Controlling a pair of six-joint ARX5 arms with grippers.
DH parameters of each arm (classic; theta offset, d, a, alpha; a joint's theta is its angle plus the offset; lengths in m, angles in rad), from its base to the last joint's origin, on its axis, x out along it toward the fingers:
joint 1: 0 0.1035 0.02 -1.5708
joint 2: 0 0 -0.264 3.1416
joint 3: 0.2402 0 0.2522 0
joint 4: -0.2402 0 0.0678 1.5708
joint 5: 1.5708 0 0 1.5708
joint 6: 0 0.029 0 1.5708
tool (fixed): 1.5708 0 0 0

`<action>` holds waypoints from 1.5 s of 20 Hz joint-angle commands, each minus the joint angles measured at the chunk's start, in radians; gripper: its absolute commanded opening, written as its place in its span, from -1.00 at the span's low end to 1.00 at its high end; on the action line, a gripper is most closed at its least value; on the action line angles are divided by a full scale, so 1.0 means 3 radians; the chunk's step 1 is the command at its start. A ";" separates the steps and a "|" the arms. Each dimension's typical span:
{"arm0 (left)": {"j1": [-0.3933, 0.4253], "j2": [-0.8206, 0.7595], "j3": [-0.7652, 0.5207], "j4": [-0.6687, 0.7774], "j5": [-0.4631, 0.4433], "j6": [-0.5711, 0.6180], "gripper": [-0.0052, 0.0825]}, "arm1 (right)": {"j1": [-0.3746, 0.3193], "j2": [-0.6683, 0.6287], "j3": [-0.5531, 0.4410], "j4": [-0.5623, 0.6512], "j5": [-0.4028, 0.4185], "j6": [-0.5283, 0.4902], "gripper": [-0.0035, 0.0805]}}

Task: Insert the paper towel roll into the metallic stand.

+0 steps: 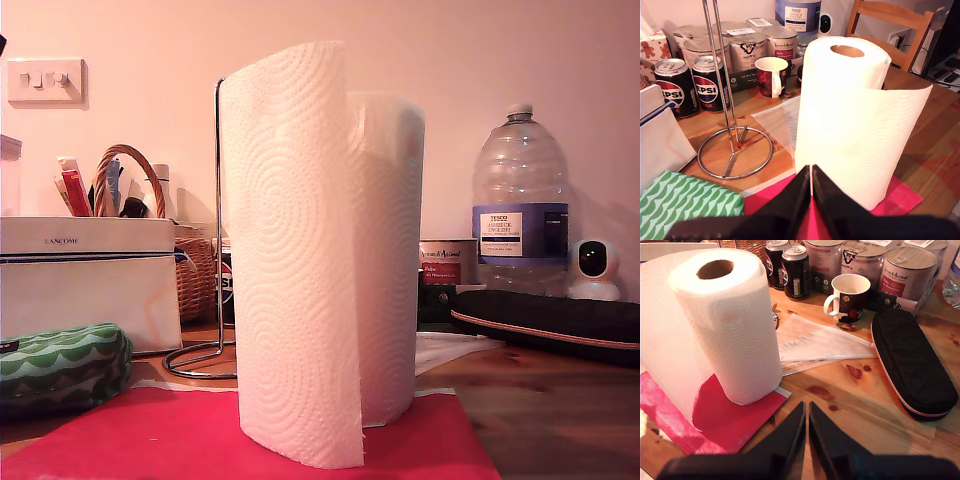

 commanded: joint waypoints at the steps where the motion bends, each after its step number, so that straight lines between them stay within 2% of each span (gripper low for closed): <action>1: -0.0009 0.0015 -0.0057 -0.0046 0.0001 -0.0018 -0.93 | -0.0004 0.0001 -0.0034 0.0338 -0.0003 0.0013 -0.94; 11: -0.0009 0.0015 -0.0057 -0.0043 0.0003 -0.0018 -0.93 | -0.0004 0.0001 -0.0034 0.0333 -0.0015 0.0018 -0.94; 14: -0.0009 0.0015 -0.0056 0.0078 0.0004 -0.0018 -0.93 | -0.0004 0.0014 -0.0022 0.0298 -0.0017 0.0168 -0.93; 17: -0.0009 0.0015 -0.0056 0.0323 0.0014 -0.0018 -0.93 | -0.0001 0.0134 0.0128 0.0167 -0.0017 0.0300 -0.92; 20: -0.0009 0.0015 -0.0056 0.0479 0.0024 -0.0017 -0.93 | 0.0033 0.0434 0.0516 -0.0092 -0.0025 0.0530 -0.81; 24: -0.0009 0.0015 -0.0056 0.0493 0.0130 -0.0014 -0.93 | 0.0153 0.1109 0.1268 -0.0554 -0.0081 0.0952 -0.58; 25: -0.0009 0.0017 -0.0056 0.0493 0.0142 -0.0013 -0.93 | 0.0202 0.1307 0.1457 -0.0687 -0.0085 0.1044 -0.47; 27: -0.0009 0.0017 -0.0056 0.0493 0.0150 -0.0013 -0.93 | 0.0301 0.1708 0.1794 -0.0987 -0.0081 0.1179 -0.11; 28: -0.0009 0.0017 -0.0056 0.0493 0.0150 -0.0014 -0.93 | 0.0342 0.1888 0.1933 -0.1080 -0.0072 0.1207 -0.02; 30: -0.0009 0.0015 -0.0056 0.0501 0.0150 -0.0011 -0.93 | 0.0413 0.2216 0.2168 -0.1203 -0.0066 0.1239 -0.02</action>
